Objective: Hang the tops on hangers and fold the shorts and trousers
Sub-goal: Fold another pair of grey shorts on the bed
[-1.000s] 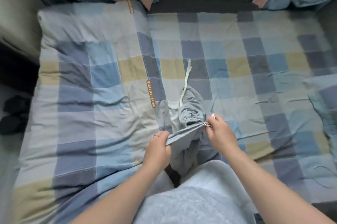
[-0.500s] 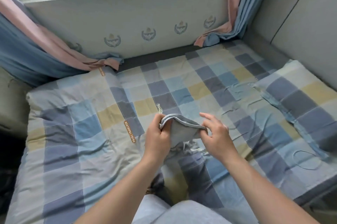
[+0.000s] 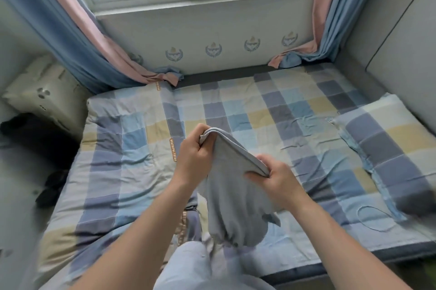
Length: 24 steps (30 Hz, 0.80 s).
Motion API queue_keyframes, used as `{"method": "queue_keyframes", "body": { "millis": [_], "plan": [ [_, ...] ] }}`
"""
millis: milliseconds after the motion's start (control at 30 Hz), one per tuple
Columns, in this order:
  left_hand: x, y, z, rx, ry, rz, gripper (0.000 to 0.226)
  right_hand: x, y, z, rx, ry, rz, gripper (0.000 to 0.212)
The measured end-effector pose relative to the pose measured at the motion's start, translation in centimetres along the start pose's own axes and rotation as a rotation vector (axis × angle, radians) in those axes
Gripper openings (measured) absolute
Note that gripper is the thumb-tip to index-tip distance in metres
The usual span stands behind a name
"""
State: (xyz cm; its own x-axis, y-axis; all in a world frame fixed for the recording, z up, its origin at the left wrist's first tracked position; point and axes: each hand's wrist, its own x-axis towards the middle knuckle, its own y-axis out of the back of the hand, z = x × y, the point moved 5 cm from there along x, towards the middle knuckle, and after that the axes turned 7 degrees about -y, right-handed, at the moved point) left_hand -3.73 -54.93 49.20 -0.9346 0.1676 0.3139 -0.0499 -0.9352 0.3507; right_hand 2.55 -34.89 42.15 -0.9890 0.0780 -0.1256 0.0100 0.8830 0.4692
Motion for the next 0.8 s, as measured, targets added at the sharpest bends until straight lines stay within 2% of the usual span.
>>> {"method": "queue_keyframes", "body": {
  "millis": [100, 200, 333, 433, 533, 633, 733, 800],
  "plan": [
    [-0.4, 0.9, 2.7, -0.050, -0.001, 0.050, 0.021, -0.7, 0.8, 1.7, -0.158, -0.102, -0.020, 0.025],
    [-0.2, 2.2, 3.4, -0.132, 0.053, 0.118, 0.024, -1.8, 0.4, 3.6, -0.025, -0.239, -0.080, 0.029],
    [-1.0, 3.2, 1.5, -0.195, 0.342, 0.258, 0.029, -3.4, -0.3, 3.8, 0.432, -0.339, -0.083, 0.014],
    [-2.5, 3.3, -0.1, -0.348, 0.559, 0.292, 0.024, -3.6, -1.0, 1.4, 0.430, -0.320, -0.087, 0.012],
    [-4.0, 2.8, -0.3, -0.443, 0.632, 0.171, 0.022, -3.7, -2.0, -2.2, 0.465, -0.258, -0.088, 0.018],
    [-6.2, 2.2, -0.3, -0.440, 0.643, -0.103, 0.018, -4.0, -3.4, -6.9, 0.490, -0.148, -0.102, 0.009],
    [-8.1, 2.6, 0.4, -0.553, 0.500, -0.468, 0.019, -4.2, -4.6, -11.2, 0.474, -0.028, -0.108, 0.014],
    [-8.7, 3.3, 0.2, -0.523, 0.411, -0.581, 0.031, -4.4, -5.4, -13.2, 0.453, 0.006, -0.099, 0.014]
  ]
}}
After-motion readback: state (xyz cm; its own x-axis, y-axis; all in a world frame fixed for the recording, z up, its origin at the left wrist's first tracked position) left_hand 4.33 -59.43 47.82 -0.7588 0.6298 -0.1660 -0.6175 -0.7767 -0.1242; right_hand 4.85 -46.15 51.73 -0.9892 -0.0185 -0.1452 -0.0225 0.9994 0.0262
